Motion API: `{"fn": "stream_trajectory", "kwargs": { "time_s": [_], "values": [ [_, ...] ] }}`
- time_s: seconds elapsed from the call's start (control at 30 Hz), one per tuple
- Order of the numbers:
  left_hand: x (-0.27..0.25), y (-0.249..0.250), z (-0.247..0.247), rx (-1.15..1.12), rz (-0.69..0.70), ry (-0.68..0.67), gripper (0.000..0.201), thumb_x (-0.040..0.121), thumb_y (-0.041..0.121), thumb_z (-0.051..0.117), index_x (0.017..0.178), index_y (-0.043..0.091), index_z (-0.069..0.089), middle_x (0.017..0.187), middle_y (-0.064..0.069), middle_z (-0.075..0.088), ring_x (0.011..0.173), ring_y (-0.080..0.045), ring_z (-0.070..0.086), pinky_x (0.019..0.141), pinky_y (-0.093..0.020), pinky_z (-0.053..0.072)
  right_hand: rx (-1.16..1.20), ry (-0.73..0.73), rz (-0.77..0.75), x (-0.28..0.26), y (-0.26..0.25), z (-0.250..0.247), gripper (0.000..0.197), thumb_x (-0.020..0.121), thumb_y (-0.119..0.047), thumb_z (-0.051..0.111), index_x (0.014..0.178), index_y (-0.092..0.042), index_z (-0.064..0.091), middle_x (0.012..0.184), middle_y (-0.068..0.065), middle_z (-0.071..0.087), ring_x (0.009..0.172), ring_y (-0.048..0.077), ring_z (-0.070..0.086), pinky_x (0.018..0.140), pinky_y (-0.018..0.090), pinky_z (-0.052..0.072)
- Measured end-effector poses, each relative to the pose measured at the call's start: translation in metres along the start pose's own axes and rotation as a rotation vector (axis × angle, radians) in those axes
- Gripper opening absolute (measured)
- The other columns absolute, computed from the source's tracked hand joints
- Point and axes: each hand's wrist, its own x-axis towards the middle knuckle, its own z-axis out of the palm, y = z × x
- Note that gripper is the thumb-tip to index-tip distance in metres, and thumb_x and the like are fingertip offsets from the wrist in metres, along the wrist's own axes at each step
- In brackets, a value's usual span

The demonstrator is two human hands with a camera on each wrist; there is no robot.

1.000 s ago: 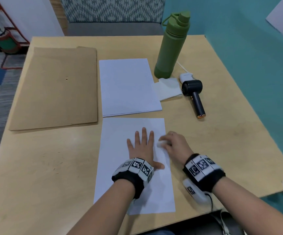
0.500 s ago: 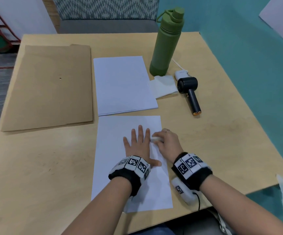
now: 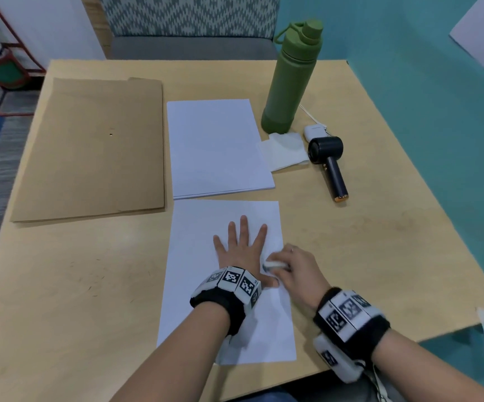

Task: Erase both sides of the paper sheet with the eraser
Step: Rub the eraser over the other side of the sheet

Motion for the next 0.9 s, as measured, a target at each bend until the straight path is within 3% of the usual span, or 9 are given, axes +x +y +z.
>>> {"fn": "stream_trajectory", "kwargs": {
  "time_s": [0.07,0.17,0.23,0.33,0.47,0.63,0.8,0.9],
  "values": [
    [0.001,0.000,0.001,0.008,-0.003,-0.004,0.114,0.075,0.066,0.059,0.144,0.032,-0.025,0.150,-0.010,-0.035,0.141,-0.036,-0.024,0.110,-0.062,-0.004,-0.026,-0.030,0.000,0.002,0.000,-0.004,0.017,0.081,-0.006,0.061,0.096,-0.008,0.070,0.075,-0.012,0.048,0.079,0.014,0.054,0.066,0.007,0.033],
    [0.001,0.000,-0.001,0.014,-0.004,-0.008,0.113,0.076,0.066,0.059,0.144,0.033,-0.024,0.150,-0.009,-0.036,0.141,-0.035,-0.024,0.110,-0.062,-0.003,-0.043,0.047,0.068,0.034,0.002,-0.012,0.022,0.083,-0.009,0.059,0.103,-0.007,0.068,0.094,0.009,0.062,0.096,0.025,0.059,0.072,0.013,0.030],
    [0.001,0.001,-0.001,0.017,-0.010,-0.011,0.114,0.075,0.067,0.059,0.144,0.033,-0.025,0.150,-0.009,-0.036,0.141,-0.035,-0.024,0.110,-0.062,-0.002,-0.019,0.118,0.096,0.039,0.001,-0.011,0.024,0.084,-0.008,0.057,0.105,-0.006,0.067,0.104,0.015,0.063,0.099,0.027,0.059,0.076,0.016,0.033],
    [0.002,0.001,-0.001,0.021,-0.020,-0.007,0.114,0.075,0.067,0.059,0.144,0.033,-0.026,0.150,-0.009,-0.036,0.141,-0.035,-0.024,0.109,-0.063,-0.001,0.012,0.094,0.074,0.009,0.001,0.000,0.023,0.085,-0.007,0.057,0.106,-0.006,0.066,0.098,0.011,0.059,0.092,0.023,0.057,0.077,0.017,0.035],
    [0.001,0.002,0.000,0.018,-0.015,-0.008,0.114,0.075,0.067,0.059,0.144,0.033,-0.026,0.150,-0.009,-0.036,0.141,-0.036,-0.024,0.109,-0.064,-0.002,-0.002,0.013,0.056,-0.001,0.001,-0.004,0.019,0.083,-0.006,0.057,0.098,-0.007,0.069,0.085,0.005,0.054,0.081,0.018,0.052,0.066,0.015,0.028],
    [0.003,0.001,0.000,0.026,-0.020,-0.018,0.114,0.075,0.067,0.059,0.143,0.033,-0.026,0.150,-0.009,-0.036,0.141,-0.035,-0.024,0.109,-0.064,0.000,-0.002,0.125,0.113,0.033,0.003,-0.007,0.024,0.086,-0.011,0.057,0.107,-0.007,0.066,0.104,0.015,0.062,0.098,0.027,0.058,0.073,0.015,0.030],
    [0.002,0.001,0.000,0.009,-0.019,-0.014,0.115,0.075,0.066,0.061,0.144,0.033,-0.026,0.150,-0.009,-0.036,0.141,-0.035,-0.025,0.109,-0.064,-0.002,0.008,0.024,0.068,-0.003,0.006,-0.003,0.022,0.085,-0.008,0.058,0.105,-0.005,0.067,0.090,0.004,0.054,0.089,0.023,0.056,0.074,0.016,0.033],
    [0.003,0.001,0.001,0.022,-0.020,-0.018,0.115,0.075,0.066,0.060,0.143,0.033,-0.026,0.150,-0.009,-0.036,0.141,-0.035,-0.025,0.109,-0.064,-0.001,-0.027,0.030,0.071,0.019,0.004,-0.011,0.019,0.084,-0.009,0.058,0.100,-0.008,0.069,0.088,0.007,0.057,0.087,0.022,0.056,0.070,0.017,0.032]
  ]
}}
